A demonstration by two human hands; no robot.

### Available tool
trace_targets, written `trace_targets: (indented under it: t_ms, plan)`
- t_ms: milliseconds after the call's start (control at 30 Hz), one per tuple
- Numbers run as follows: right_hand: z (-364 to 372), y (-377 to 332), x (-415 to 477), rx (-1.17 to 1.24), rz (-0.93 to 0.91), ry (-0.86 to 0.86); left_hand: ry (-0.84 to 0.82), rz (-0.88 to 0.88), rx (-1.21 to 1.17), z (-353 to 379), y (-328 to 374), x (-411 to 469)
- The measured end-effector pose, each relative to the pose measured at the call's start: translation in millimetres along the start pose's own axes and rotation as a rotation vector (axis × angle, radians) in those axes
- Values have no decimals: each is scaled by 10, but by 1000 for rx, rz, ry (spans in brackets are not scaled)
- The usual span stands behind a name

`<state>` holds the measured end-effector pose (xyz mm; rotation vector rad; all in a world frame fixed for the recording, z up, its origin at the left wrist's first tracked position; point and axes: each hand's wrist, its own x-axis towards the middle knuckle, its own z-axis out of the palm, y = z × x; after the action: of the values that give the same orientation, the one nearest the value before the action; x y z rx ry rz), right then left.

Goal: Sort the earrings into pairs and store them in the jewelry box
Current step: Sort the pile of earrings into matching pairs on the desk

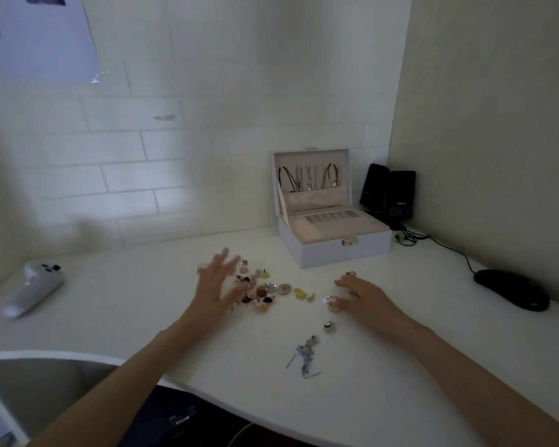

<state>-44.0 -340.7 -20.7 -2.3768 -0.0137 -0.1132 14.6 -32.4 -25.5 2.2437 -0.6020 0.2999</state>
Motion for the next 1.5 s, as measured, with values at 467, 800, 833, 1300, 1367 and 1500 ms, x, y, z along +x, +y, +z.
trace_targets:
  t_ms: [467,800,833,1300,1367,1500]
  plan:
    - [-115,348,95,-50,25,208,-144,-384,147,88,-185,737]
    - [-116,237,272,-92,-45,7,-455,-36,77,419,301,604]
    - [-117,249,272,-66,-66,-17,-490,-4,76,472,331,575]
    - [-215,253,130,408,-130,26,-640,-29,-100,98,681,95]
    - [-147,230,135,265,-108,-68,-758,-31,108,73,614,-103]
    - [-47,181,187,-82,-137,-162,-632,51,241,281,663,-324]
